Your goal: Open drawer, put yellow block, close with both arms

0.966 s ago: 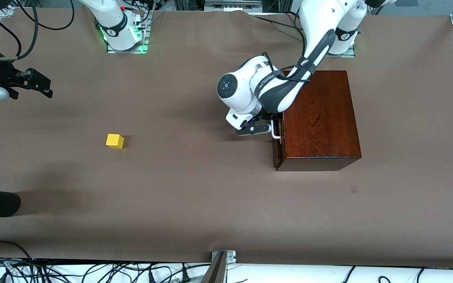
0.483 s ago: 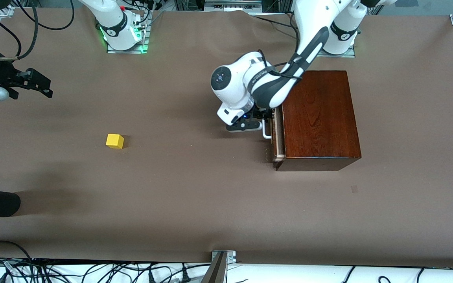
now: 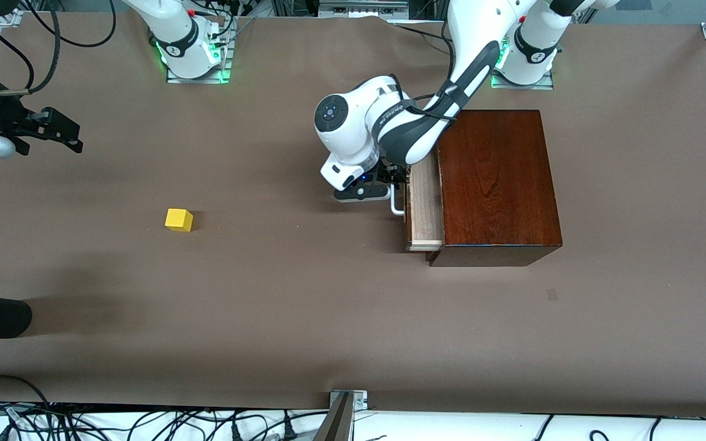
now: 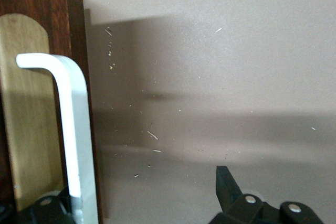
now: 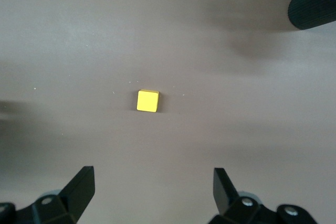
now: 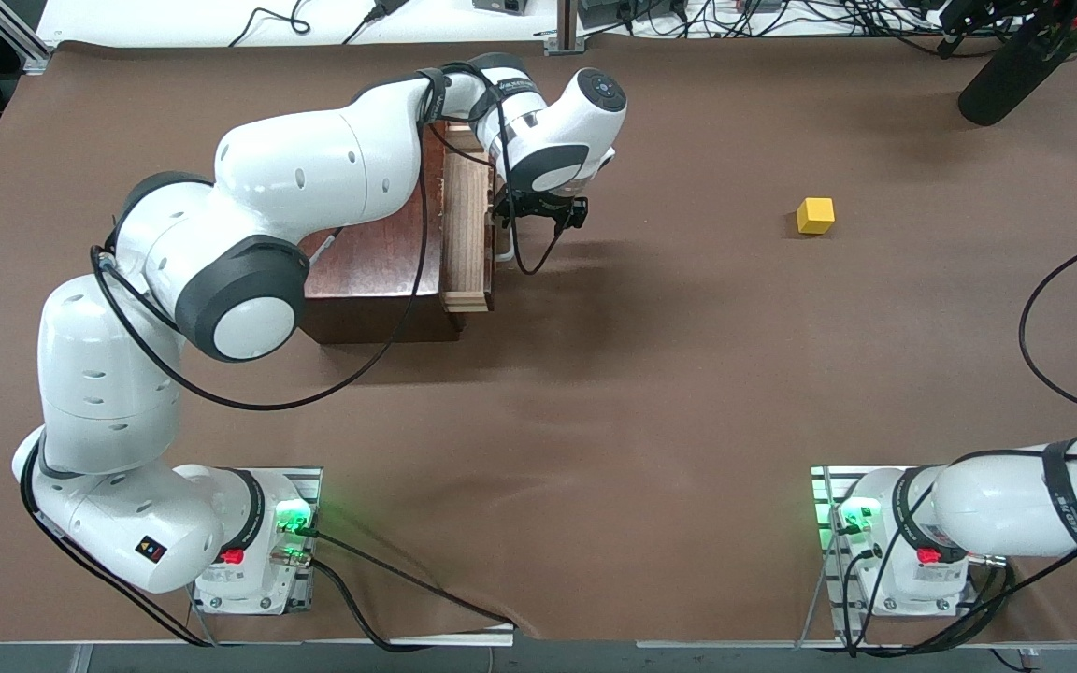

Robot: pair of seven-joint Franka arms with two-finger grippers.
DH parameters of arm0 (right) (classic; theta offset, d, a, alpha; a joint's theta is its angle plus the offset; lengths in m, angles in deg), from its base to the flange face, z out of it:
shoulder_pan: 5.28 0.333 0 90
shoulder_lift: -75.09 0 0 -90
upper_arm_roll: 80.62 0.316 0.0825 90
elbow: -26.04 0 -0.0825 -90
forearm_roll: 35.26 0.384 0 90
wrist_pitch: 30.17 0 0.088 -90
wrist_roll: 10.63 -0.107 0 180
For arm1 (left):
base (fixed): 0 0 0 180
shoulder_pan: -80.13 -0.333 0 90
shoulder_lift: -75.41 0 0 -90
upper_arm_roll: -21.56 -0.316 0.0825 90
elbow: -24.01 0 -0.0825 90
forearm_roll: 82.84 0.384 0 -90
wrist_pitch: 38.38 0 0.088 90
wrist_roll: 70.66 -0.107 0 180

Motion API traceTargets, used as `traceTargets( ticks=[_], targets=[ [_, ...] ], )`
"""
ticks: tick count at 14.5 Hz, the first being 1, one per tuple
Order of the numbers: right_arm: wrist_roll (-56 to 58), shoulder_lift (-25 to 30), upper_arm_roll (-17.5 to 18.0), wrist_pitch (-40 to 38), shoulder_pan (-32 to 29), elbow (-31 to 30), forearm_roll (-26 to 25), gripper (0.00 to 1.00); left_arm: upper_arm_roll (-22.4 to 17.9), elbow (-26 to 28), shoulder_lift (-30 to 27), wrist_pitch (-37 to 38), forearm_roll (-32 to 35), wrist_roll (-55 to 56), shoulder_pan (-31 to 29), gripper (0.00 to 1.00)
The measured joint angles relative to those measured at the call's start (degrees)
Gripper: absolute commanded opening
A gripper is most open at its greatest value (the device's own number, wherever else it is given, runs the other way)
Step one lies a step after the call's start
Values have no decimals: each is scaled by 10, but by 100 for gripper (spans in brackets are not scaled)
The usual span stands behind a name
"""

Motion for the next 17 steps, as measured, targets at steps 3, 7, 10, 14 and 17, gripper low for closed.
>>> traceTargets(
  ticks=[3, 7, 10, 14, 17],
  targets=[
    [0, -1, 1, 9, 1, 0, 0, 100, 0, -4, 3, -9, -1, 3, 3, 100],
    [1, -18, 3, 11, 0, 0, 1, 100, -6, -6, 3, -11, -1, 3, 11, 100],
    [1, -66, 1, 20, 0, 0, 1, 100, -7, -12, 4, -12, -1, 3, 15, 100],
    [9, -96, 0, 31, 0, 11, 1, 100, -4, -29, 4, 16, -1, 5, 22, 100],
    [10, -110, 1, 30, 1, 11, 4, 100, 9, -76, -6, 70, -4, 5, 28, 100]
  ],
)
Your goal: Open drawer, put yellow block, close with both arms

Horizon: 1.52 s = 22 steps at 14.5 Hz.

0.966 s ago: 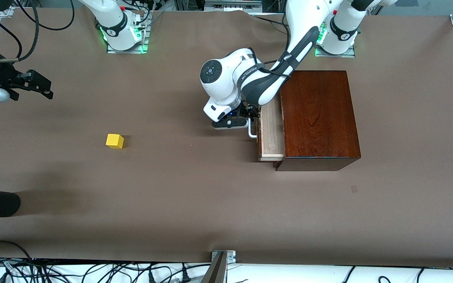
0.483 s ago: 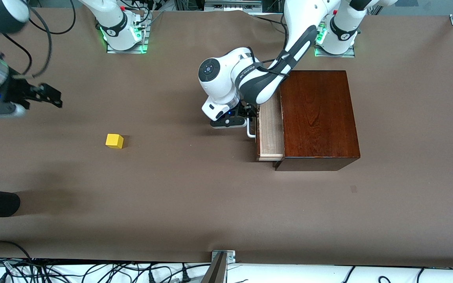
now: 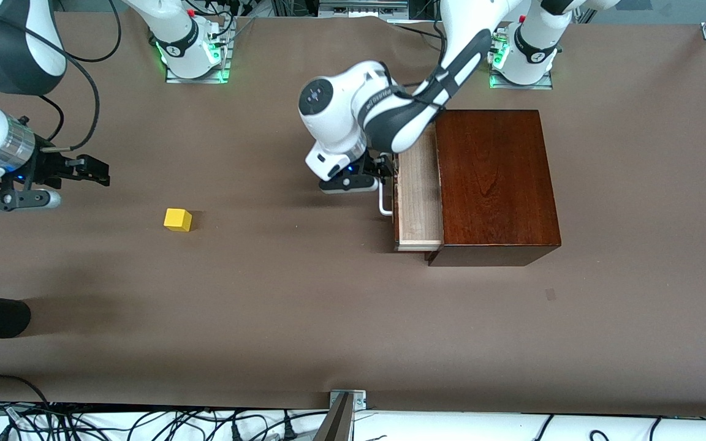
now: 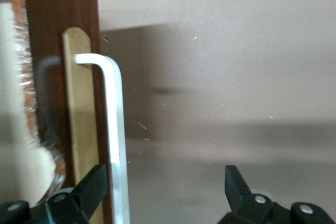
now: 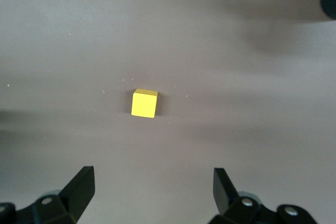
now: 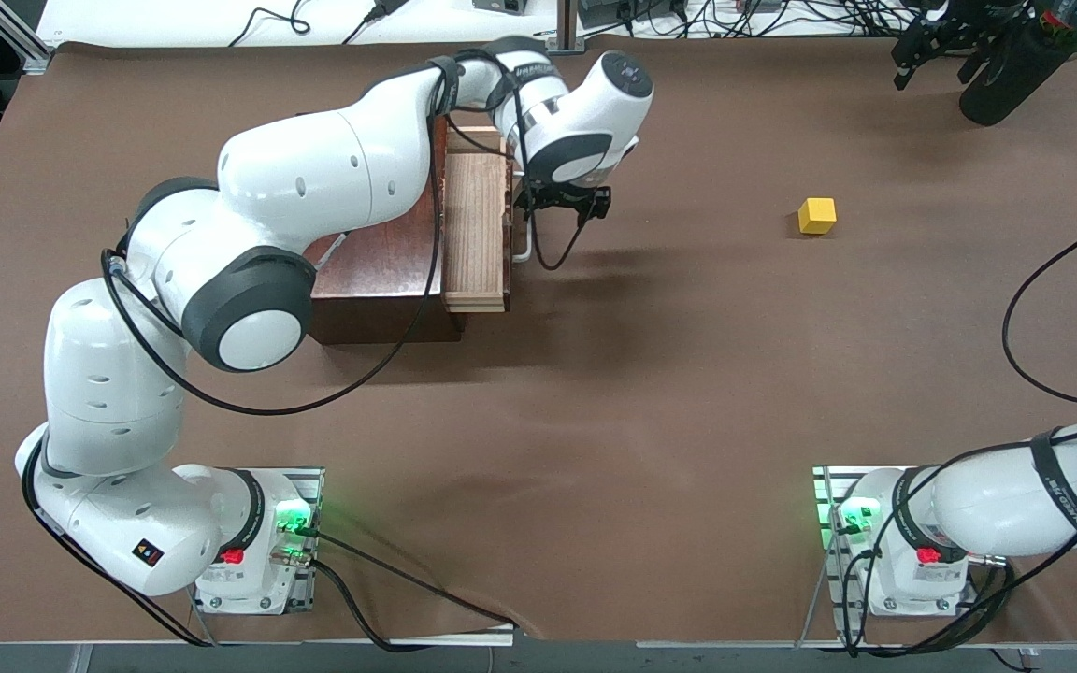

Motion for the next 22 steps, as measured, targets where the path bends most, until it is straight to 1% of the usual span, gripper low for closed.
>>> traceTargets(
  ticks=[3, 5, 6, 8, 10, 12, 14, 16, 17, 19, 20, 22],
  targets=[
    [0, -28, 4, 17, 4, -2, 17, 100, 1, -18, -24, 40, 0, 0, 3, 100],
    [0, -43, 6, 59, 15, -19, 25, 100, -1, -22, -42, 57, -1, -13, -6, 100],
    [0, -48, 7, 86, 18, -34, 25, 100, -1, -25, -56, 69, -2, -36, -20, 100],
    [-1, -55, 7, 150, 19, -77, 26, 100, -3, -28, -91, 100, -23, -102, -62, 100],
    [-1, -58, 6, 216, 18, -124, 26, 100, -5, -30, -129, 122, -55, -171, -124, 100],
    [-1, -61, 6, 284, 18, -170, 26, 100, -8, -30, -165, 131, -94, -250, -189, 100],
    [-1, -66, 6, 353, 18, -216, 26, 100, -16, -29, -194, 139, -112, -315, -239, 100],
    [-1, -76, 6, 408, 18, -252, 30, 100, -57, -26, -223, 148, -126, -372, -253, 100],
    [-1, -86, 6, 424, 18, -260, 40, 100, -80, -19, -239, 151, -138, -402, -257, 100],
    [-1, -106, 7, 449, 18, -262, 64, 100, -128, 7, -269, 152, -159, -474, -266, 100],
    [-1, -119, 10, 468, 18, -263, 70, 100, -153, 24, -283, 152, -169, -518, -280, 100],
    [-1, -136, 15, 488, 19, -263, 72, 100, -182, 51, -294, 125, -175, -553, -301, 100]
  ],
)
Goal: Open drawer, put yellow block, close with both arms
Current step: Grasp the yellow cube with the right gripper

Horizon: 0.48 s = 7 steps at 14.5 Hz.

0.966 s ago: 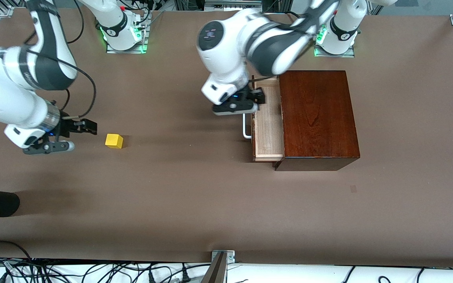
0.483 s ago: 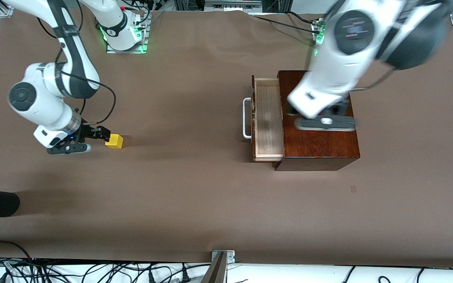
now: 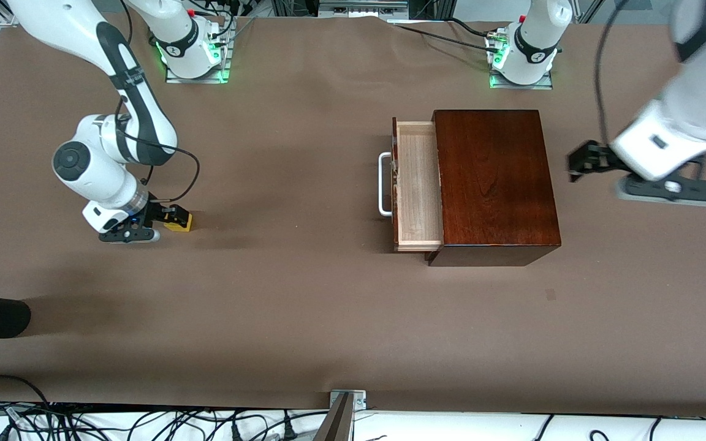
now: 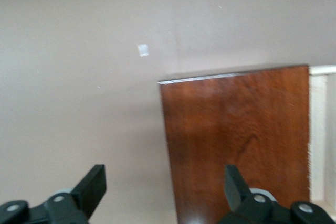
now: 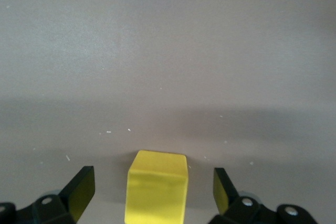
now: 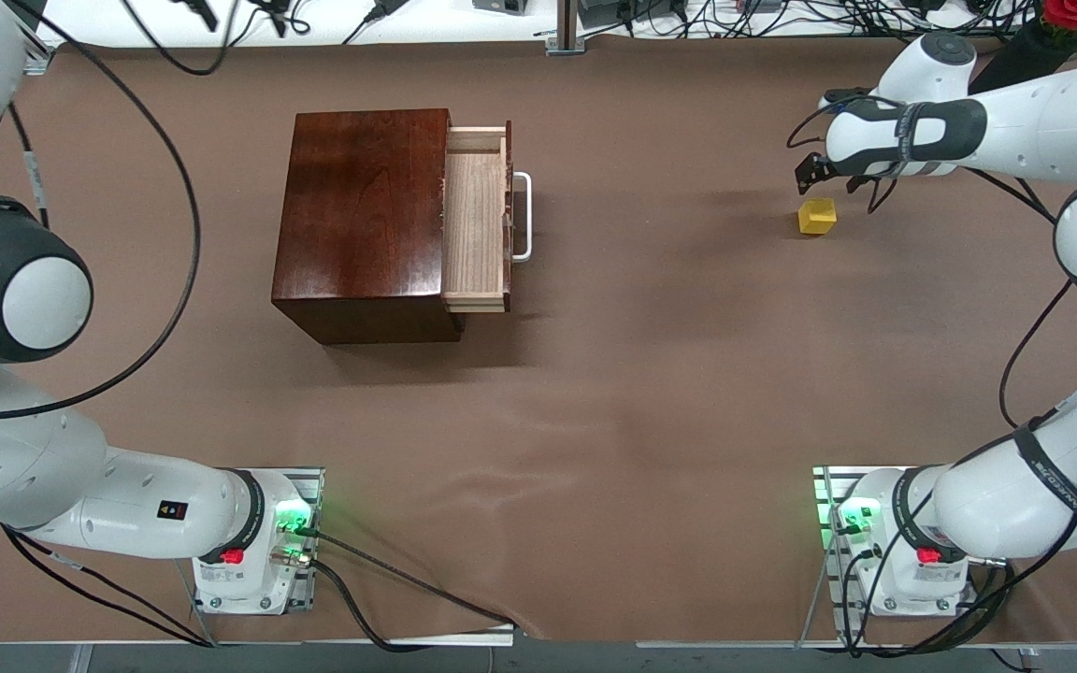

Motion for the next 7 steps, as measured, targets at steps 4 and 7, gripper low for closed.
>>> traceTargets(
  ticks=[4, 7],
  targets=[
    [-1, -21, 1, 25, 0, -10, 2, 100, -20, 67, -40, -61, -3, -5, -6, 100],
    [-1, -22, 1, 27, 0, -23, 2, 79, -18, 98, -90, -32, -4, -5, -4, 100]
  ],
)
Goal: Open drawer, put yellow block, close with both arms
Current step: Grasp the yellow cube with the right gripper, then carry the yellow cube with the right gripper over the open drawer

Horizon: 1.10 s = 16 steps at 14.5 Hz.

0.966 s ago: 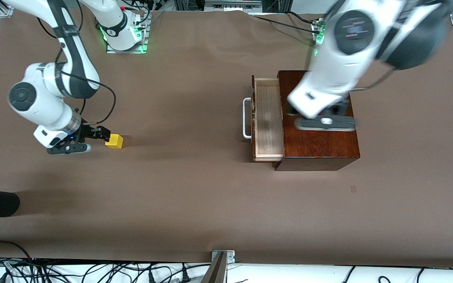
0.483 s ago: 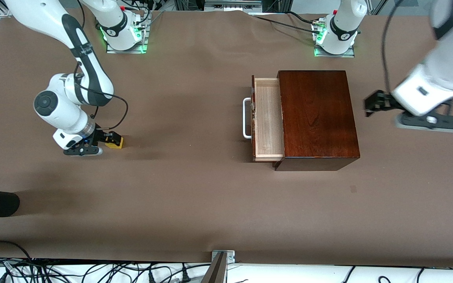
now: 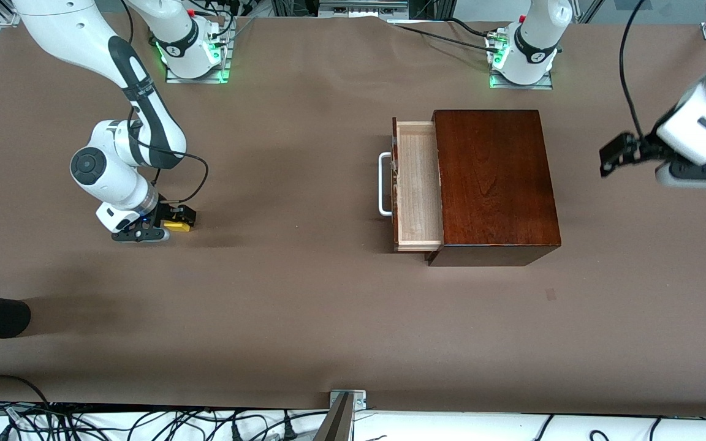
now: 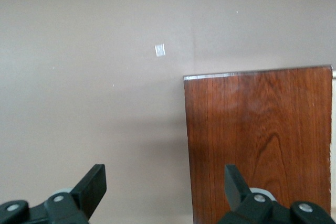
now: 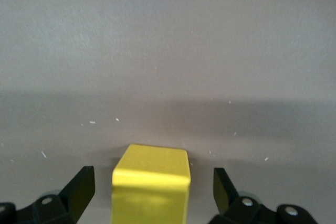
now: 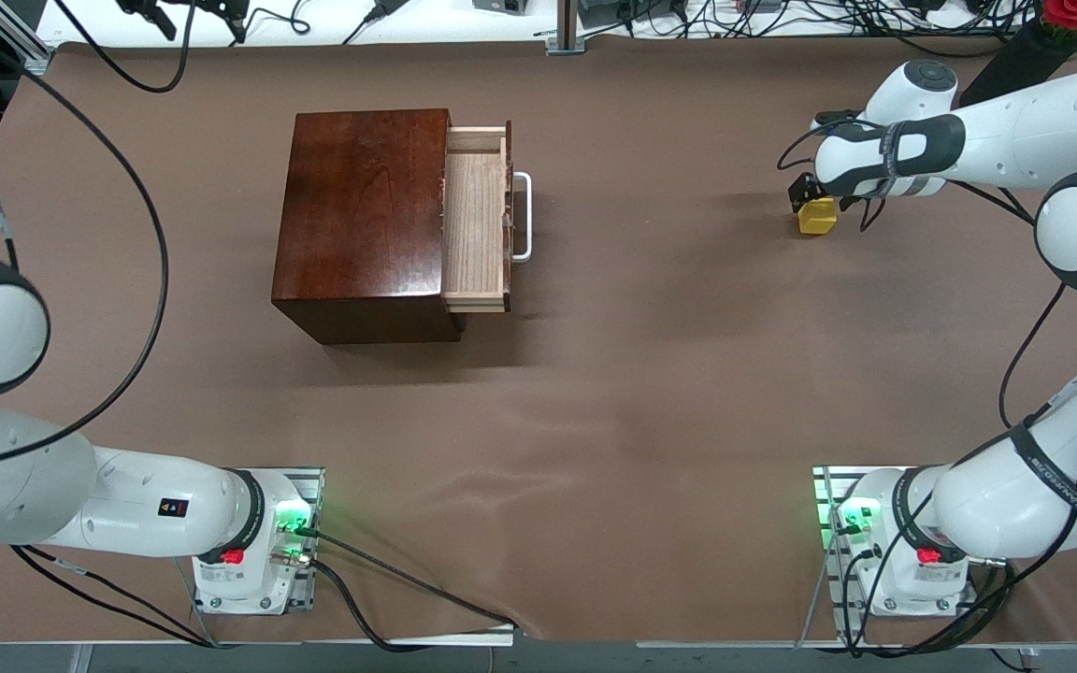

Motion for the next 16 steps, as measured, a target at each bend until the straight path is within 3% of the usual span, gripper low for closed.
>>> traceTargets(
  ticks=[3, 4, 8, 12, 16],
  targets=[
    [0, 0, 0, 0, 0, -5, 0, 16, -2, 12, -26, 6, -47, -1, -23, 100],
    [0, 0, 0, 1, 0, -4, 0, 3, -2, 13, -26, 6, -56, -3, -35, 100],
    [2, 8, 0, -12, 0, 10, 0, 0, 8, 14, -26, 5, -45, -8, -43, 100],
    [16, 33, 4, -154, 1, 98, 0, 0, 13, 14, -26, 5, -38, -8, -43, 100],
    [89, 45, 40, -272, 3, 186, 0, 0, 13, 14, -26, 4, -37, -8, -44, 100]
  ],
)
